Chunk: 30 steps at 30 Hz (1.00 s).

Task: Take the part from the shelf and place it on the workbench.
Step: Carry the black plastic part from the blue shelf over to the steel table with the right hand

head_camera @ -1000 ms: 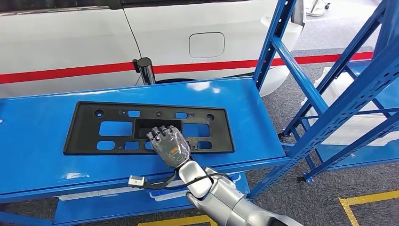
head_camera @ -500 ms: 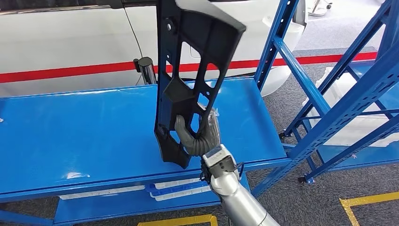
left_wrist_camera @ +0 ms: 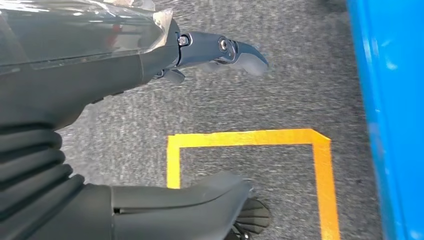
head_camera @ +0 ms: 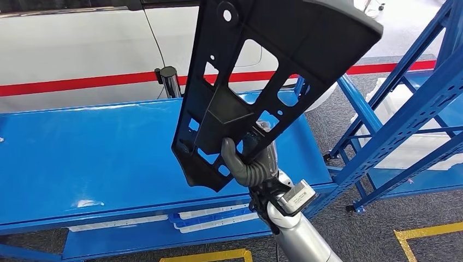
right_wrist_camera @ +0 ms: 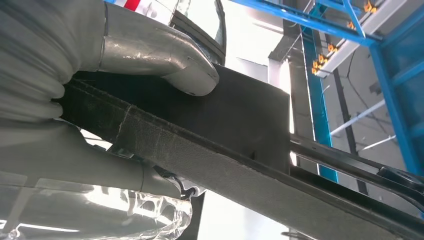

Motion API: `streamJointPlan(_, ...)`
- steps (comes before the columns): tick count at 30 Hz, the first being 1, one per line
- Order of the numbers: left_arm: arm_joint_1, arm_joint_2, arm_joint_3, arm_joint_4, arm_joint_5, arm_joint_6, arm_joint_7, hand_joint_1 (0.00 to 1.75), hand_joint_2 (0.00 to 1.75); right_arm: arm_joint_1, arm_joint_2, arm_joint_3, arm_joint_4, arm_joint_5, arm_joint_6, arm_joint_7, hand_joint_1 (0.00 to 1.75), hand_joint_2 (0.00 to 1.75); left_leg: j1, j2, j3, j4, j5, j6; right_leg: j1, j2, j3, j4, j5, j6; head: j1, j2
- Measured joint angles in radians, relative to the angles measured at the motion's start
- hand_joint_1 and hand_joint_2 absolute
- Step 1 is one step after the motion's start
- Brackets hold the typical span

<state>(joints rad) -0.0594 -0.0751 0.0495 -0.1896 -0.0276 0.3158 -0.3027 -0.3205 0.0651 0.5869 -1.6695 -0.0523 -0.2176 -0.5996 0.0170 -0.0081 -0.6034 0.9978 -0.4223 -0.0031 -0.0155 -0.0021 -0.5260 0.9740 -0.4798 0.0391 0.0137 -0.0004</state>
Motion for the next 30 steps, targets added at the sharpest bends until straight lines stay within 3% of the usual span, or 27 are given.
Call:
streamJointPlan(7,-0.005,-0.007,0.008,0.0,0.006,0.001,-0.002,0.0,1.75,-0.03,-0.013,0.03,0.008,0.019,0.01,0.004,1.75,1.75,-0.001,0.0,-0.001,0.002,-0.001,0.002,-0.002,0.0,0.001,-0.002,0.001,0.001,0.0,0.0)
streamJointPlan(10,-0.008,-0.006,0.014,0.0,0.009,-0.007,-0.002,0.0,1.75,-0.044,-0.013,0.04,0.016,0.025,0.015,0.014,1.75,1.75,-0.004,0.0,-0.003,0.006,-0.007,0.016,-0.013,0.0,0.004,-0.007,0.003,0.009,0.0,0.0)
streamJointPlan(12,-0.01,-0.008,0.017,0.0,0.01,-0.012,0.0,0.0,1.75,-0.055,-0.013,0.046,0.021,0.026,0.018,0.021,1.75,1.75,0.0,0.001,0.007,-0.009,-0.002,0.028,-0.011,-0.001,0.0,0.001,-0.003,0.012,0.0,0.0)
streamJointPlan(14,-0.013,-0.009,0.019,-0.001,0.011,-0.015,0.0,0.0,1.75,-0.065,-0.013,0.05,0.025,0.026,0.019,0.023,1.75,1.75,0.004,0.004,0.02,-0.027,0.008,0.039,-0.008,0.0,-0.033,0.072,-0.039,0.003,0.0,0.0)
streamJointPlan(16,-0.015,-0.01,0.02,-0.001,0.012,-0.018,-0.002,0.0,1.75,-0.07,-0.016,0.054,0.031,0.025,0.019,0.025,1.75,1.75,0.003,0.006,0.022,-0.029,0.012,0.045,-0.009,0.001,-0.103,0.21,-0.099,-0.009,0.001,0.0)
streamJointPlan(18,-0.015,-0.01,0.022,-0.001,0.015,-0.023,-0.009,0.0,1.75,-0.07,-0.019,0.055,0.039,0.024,0.019,0.027,1.75,1.75,0.003,0.005,0.019,-0.028,0.013,0.044,-0.013,0.002,-0.152,0.299,-0.123,-0.003,0.0,0.0)
streamJointPlan(19,-0.014,-0.011,0.022,-0.001,0.015,-0.026,-0.014,0.0,1.75,-0.07,-0.021,0.055,0.043,0.023,0.02,0.028,1.75,1.75,0.004,0.005,0.018,-0.027,0.013,0.042,-0.016,0.001,-0.149,0.289,-0.108,0.007,0.0,0.0)
streamJointPlan(21,-0.015,-0.014,0.023,-0.001,0.013,-0.033,-0.022,0.0,1.75,-0.073,-0.023,0.055,0.048,0.023,0.02,0.032,1.75,1.75,0.008,0.003,0.015,-0.018,0.01,0.03,-0.025,0.0,-0.088,0.165,-0.051,0.031,0.001,0.0)
streamJointPlan(23,-0.016,-0.014,0.023,-0.001,0.011,-0.036,-0.023,0.0,1.75,-0.074,-0.023,0.053,0.051,0.023,0.019,0.037,1.75,1.75,0.009,0.0,0.006,-0.001,0.004,0.011,-0.026,0.001,-0.035,0.066,-0.005,0.036,0.003,0.0)
streamJointPlan(25,-0.017,-0.014,0.023,-0.001,0.01,-0.038,-0.023,0.0,1.75,-0.074,-0.022,0.05,0.053,0.023,0.019,0.04,1.75,1.75,0.006,-0.002,-0.005,0.013,0.002,-0.004,-0.021,0.006,-0.034,0.059,0.003,0.021,0.003,0.0)
streamJointPlan(27,-0.018,-0.014,0.023,-0.001,0.01,-0.039,-0.023,0.0,1.75,-0.075,-0.021,0.048,0.054,0.023,0.019,0.043,1.75,1.75,0.011,-0.002,-0.015,0.023,-0.001,-0.014,-0.026,0.008,-0.048,0.061,0.004,0.002,0.0,0.0)
streamJointPlan(28,-0.018,-0.014,0.023,-0.001,0.01,-0.04,-0.022,0.0,1.75,-0.076,-0.02,0.048,0.055,0.023,0.019,0.043,1.75,1.75,0.014,0.0,-0.024,0.039,-0.018,-0.019,-0.027,0.007,-0.055,0.062,0.009,-0.007,-0.002,0.0)
streamJointPlan(30,-0.019,-0.014,0.023,-0.001,0.01,-0.04,-0.022,0.0,1.75,-0.077,-0.02,0.048,0.055,0.023,0.019,0.044,1.75,1.75,0.017,0.004,-0.056,0.124,-0.092,-0.023,-0.025,0.005,-0.069,0.061,0.022,-0.027,-0.004,0.0)
